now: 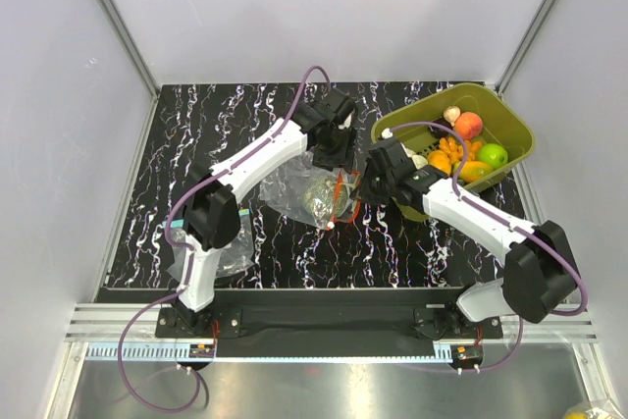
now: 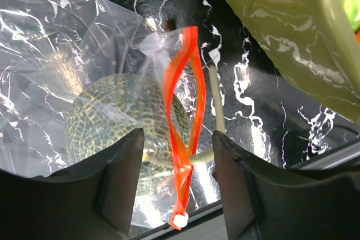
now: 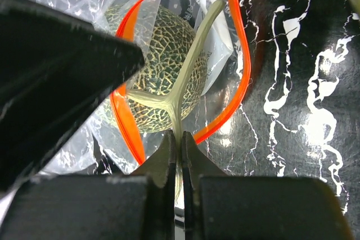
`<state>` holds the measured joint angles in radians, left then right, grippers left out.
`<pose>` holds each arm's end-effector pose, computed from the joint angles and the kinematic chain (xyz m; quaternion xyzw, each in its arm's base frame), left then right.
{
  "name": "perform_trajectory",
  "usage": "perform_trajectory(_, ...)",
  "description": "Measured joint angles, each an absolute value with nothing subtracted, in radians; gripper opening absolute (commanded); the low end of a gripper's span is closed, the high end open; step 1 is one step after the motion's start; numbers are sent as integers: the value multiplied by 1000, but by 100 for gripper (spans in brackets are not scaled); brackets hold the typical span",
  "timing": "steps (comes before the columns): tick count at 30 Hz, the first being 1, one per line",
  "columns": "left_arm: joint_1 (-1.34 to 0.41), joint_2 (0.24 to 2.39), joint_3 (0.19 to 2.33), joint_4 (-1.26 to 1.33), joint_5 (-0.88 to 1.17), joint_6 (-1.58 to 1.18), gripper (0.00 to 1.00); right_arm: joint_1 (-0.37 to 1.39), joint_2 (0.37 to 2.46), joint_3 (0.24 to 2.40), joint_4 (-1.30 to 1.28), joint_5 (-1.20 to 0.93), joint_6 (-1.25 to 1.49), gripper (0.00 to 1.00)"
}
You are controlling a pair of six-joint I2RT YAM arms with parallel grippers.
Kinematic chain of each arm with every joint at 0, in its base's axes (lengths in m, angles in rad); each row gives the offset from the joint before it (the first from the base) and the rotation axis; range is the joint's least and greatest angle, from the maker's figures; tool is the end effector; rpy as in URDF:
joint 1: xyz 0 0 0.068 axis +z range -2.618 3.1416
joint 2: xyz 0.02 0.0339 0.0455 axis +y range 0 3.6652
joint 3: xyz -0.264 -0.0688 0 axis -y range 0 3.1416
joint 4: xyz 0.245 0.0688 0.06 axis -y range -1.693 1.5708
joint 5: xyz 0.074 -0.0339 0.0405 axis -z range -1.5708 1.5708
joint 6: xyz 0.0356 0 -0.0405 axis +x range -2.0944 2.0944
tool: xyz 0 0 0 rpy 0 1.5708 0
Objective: Place the food in the zip-top bag and seal the zipper
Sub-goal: Adjust the zipper food storage bag at the center of the board.
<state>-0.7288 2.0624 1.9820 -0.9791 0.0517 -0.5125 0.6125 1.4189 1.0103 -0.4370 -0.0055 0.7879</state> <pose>0.3324 -0.2992 0.2908 0.1109 0.9608 -0.1674 0.1911 0.2465 0.1735 0.2502 0.0809 0.9315 0.2305 0.2696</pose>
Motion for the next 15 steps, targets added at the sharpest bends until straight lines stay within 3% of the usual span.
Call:
perform_trajectory(3, -732, 2070, 1983, -982, 36, -514, 51, 612, 1407, 1003, -434, -13, 778, 0)
perform_trajectory(10, -754, 2106, 1993, -1000, 10, -521, 31, 612, 1400, 1003, -430, -14, 764, 0)
perform_trajectory(14, -774, 2110, 1995, -1001, 8, -527, 0, 612, 1399, 1002, -430, -17, 761, 0)
perform_trajectory(15, -781, 2110, 1998, -1001, 7, -529, 0, 612, 1399, 1000, -430, -18, 761, 0)
